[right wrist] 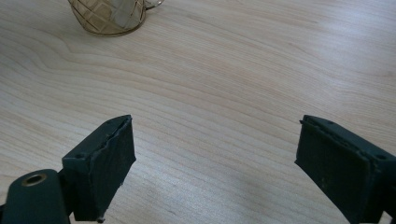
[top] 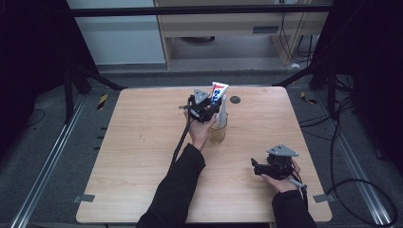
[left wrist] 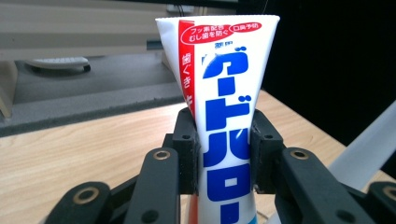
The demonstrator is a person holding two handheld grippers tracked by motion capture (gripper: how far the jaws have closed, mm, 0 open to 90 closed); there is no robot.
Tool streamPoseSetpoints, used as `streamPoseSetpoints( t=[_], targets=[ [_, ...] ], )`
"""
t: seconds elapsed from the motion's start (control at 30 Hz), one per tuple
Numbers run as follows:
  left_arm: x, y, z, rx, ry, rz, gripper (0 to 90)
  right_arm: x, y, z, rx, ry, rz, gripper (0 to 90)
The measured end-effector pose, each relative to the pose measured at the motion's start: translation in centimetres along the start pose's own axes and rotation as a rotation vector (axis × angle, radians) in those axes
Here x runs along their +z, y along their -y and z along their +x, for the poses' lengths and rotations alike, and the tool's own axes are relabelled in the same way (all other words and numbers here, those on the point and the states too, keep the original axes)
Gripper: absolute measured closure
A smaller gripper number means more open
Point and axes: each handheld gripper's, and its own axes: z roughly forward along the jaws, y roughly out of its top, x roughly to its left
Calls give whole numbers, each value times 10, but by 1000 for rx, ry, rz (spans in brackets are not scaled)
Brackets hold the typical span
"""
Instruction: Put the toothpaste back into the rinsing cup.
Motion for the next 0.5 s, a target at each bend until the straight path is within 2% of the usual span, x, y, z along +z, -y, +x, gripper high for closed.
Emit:
streamPoseSetpoints(
  t=[0.23, 0.37, 0.5],
  targets=[
    [1, 2, -2, 22, 12, 50, 668, 0, 0, 0, 2, 0, 3, 116],
    [0, 2, -1, 54, 16, 83, 662, 0, 0, 0, 2, 0, 3, 116],
    [-1, 3, -1, 68, 19, 104, 654, 0, 0, 0, 0, 0, 2, 116]
  ],
)
